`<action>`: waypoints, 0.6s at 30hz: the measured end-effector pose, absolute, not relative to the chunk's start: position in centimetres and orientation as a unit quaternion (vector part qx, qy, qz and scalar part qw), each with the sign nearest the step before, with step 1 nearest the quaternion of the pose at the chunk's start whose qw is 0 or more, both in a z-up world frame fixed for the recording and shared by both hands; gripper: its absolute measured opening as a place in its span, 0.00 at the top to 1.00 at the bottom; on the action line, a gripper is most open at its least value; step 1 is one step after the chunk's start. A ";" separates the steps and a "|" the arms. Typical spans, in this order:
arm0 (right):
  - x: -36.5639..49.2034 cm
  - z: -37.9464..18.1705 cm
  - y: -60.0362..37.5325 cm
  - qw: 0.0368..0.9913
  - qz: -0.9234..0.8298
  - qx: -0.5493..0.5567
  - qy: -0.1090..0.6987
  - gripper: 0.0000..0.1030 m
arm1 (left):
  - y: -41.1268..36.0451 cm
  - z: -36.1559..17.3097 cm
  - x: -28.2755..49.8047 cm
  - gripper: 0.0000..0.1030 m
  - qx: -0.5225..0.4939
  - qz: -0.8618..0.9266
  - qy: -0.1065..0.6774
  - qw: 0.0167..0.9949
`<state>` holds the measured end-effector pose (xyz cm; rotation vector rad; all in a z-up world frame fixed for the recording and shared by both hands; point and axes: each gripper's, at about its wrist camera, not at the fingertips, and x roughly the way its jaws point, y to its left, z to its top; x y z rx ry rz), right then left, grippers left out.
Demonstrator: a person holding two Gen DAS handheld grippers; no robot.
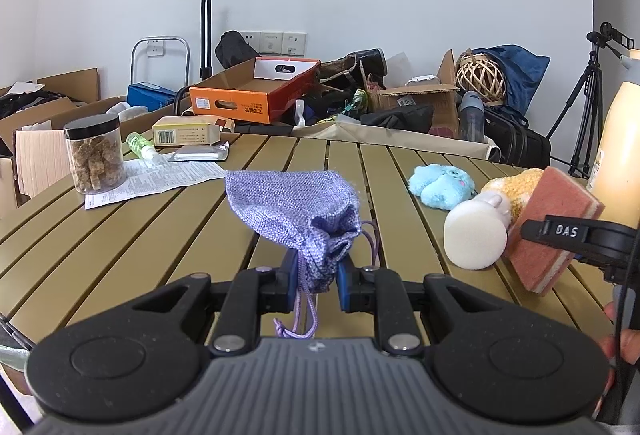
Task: Collect trash
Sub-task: 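Grasp the lavender drawstring pouch with the left tool while the right grasps the pink sponge, then carry the pouch and sponge with both tools over the black bin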
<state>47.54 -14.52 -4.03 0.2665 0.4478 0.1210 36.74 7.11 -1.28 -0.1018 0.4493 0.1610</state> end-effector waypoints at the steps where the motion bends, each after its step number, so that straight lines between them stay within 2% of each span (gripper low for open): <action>1: 47.4 -4.0 -14.7 0.965 0.063 0.134 0.217 0.70 | 7.1 -1.3 36.7 0.82 -0.051 0.079 0.222 0.971; 18: 41.4 -0.7 -17.3 0.974 0.103 0.110 0.171 0.70 | 5.4 0.5 34.2 0.82 -0.060 0.052 0.200 0.977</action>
